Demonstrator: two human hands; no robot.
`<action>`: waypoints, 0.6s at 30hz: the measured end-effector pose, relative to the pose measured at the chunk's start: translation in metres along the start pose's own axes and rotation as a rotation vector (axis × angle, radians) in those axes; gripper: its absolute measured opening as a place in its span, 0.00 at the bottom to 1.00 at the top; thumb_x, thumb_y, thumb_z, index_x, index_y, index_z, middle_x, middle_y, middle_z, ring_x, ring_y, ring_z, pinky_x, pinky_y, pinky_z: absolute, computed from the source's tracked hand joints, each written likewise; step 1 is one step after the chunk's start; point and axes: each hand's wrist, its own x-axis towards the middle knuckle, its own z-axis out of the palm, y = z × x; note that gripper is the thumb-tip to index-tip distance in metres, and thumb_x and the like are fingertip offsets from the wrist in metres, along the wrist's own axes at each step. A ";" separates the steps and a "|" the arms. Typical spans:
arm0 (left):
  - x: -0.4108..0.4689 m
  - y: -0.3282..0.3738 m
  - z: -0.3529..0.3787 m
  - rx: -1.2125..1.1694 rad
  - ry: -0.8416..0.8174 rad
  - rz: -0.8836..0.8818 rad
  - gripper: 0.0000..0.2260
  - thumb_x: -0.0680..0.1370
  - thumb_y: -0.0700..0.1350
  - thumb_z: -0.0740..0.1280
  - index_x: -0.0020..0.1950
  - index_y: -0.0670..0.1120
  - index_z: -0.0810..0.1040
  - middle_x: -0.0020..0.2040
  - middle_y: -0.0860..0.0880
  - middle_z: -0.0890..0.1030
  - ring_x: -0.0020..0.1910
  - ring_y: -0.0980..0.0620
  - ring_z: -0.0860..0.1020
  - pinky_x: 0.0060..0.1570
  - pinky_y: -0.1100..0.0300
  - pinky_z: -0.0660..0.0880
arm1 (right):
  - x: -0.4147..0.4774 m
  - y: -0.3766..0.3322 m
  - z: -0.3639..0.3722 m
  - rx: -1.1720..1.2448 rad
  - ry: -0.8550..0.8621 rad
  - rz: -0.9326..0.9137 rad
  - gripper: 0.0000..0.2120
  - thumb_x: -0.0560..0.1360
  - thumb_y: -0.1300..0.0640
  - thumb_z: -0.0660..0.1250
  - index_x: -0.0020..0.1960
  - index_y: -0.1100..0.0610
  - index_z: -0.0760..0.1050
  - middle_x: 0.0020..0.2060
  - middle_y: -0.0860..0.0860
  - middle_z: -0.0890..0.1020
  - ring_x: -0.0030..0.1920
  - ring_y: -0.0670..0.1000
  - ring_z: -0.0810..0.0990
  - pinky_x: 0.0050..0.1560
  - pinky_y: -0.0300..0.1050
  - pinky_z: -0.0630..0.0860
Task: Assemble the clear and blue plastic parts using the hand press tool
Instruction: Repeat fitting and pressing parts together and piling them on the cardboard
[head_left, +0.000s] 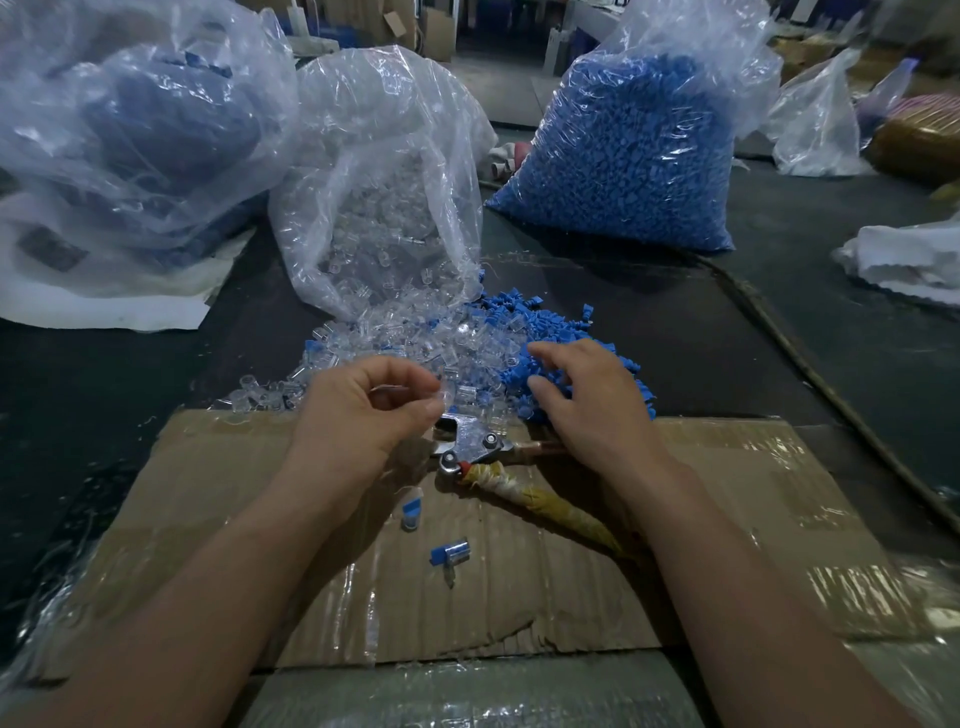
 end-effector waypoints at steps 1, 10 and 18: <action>-0.001 0.000 0.001 -0.008 0.004 -0.007 0.06 0.69 0.32 0.71 0.38 0.43 0.80 0.36 0.46 0.83 0.33 0.51 0.80 0.34 0.58 0.79 | 0.000 -0.001 0.001 -0.011 -0.025 -0.014 0.20 0.77 0.52 0.61 0.68 0.50 0.68 0.48 0.45 0.68 0.51 0.44 0.66 0.53 0.38 0.61; -0.003 0.005 0.003 -0.104 -0.041 -0.025 0.03 0.72 0.33 0.66 0.44 0.37 0.76 0.39 0.38 0.81 0.32 0.52 0.80 0.29 0.64 0.78 | 0.001 -0.001 0.003 -0.044 -0.087 -0.055 0.08 0.75 0.56 0.65 0.53 0.52 0.78 0.44 0.44 0.69 0.51 0.46 0.69 0.51 0.39 0.64; 0.001 0.001 0.003 -0.127 -0.031 -0.004 0.04 0.71 0.32 0.67 0.43 0.38 0.76 0.33 0.44 0.79 0.30 0.54 0.80 0.31 0.65 0.78 | 0.000 -0.002 0.005 -0.085 -0.139 -0.072 0.15 0.76 0.52 0.64 0.63 0.49 0.73 0.47 0.44 0.68 0.51 0.44 0.62 0.52 0.38 0.60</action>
